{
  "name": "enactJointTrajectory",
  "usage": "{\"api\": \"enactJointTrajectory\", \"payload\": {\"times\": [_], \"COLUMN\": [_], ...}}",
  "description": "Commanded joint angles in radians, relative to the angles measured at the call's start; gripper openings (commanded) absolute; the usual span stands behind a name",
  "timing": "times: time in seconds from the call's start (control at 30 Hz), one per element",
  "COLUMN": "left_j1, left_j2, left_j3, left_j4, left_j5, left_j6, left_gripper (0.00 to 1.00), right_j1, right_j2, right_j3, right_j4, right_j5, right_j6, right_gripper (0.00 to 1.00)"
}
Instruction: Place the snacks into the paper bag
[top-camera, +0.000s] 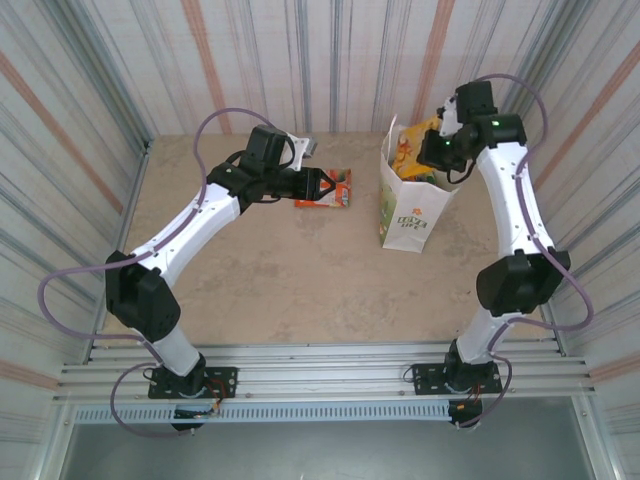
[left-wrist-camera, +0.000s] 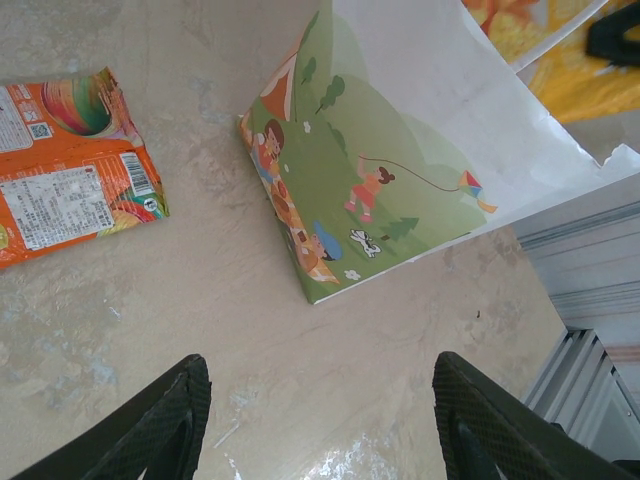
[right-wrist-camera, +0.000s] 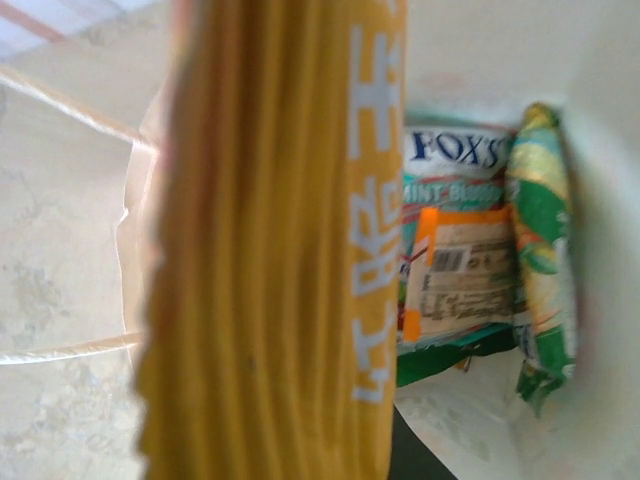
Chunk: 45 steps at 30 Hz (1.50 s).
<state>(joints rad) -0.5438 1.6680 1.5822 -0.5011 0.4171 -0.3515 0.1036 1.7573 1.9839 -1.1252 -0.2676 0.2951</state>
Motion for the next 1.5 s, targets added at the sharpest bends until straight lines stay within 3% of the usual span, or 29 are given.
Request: {"api": "enactJointTrajectory", "payload": {"times": [0.0,0.27,0.37,0.47,0.63,0.83,1.17,1.27,1.47], "left_j1": [-0.002,-0.002,-0.002,-0.002,-0.003,-0.003,0.013,0.03,0.091], "left_j2": [0.005,-0.005,-0.007,-0.007,-0.005,0.001,0.003,0.0,-0.013], "left_j3": [0.011,0.006,0.005,0.006,0.004,0.0,-0.026,-0.059,-0.116], "left_j4": [-0.007,-0.018,-0.022,-0.022,-0.027,-0.028,-0.018,0.003,-0.002], "left_j5": [-0.005,-0.014,-0.016,-0.018,-0.024,-0.023,-0.01,0.007,0.032], "left_j6": [0.017,0.029,0.031,0.032,0.036,0.031,-0.002,-0.026,-0.044], "left_gripper": [0.62,0.62,0.62,0.62,0.62,0.62,0.62,0.63,0.63], "right_j1": [0.032,0.038,0.033,0.03,0.023,-0.005,0.015,0.05,0.176], "right_j2": [0.035,0.177,0.225,0.259,0.261,0.208,0.074,-0.011,-0.183], "right_j3": [0.015,0.144,0.186,0.233,0.292,0.297,0.278,0.204,0.011], "right_j4": [-0.052,-0.118,-0.15,-0.201,-0.268,-0.29,-0.27,-0.221,-0.129], "right_j5": [-0.032,-0.009,0.018,0.102,0.277,0.353,0.265,0.232,0.314], "right_j6": [-0.002,-0.009,-0.017,-0.028,-0.055,-0.075,-0.1,-0.111,-0.119], "right_gripper": [0.16,0.19,0.28,0.38,0.44,0.45,0.48,0.48,0.49]}}
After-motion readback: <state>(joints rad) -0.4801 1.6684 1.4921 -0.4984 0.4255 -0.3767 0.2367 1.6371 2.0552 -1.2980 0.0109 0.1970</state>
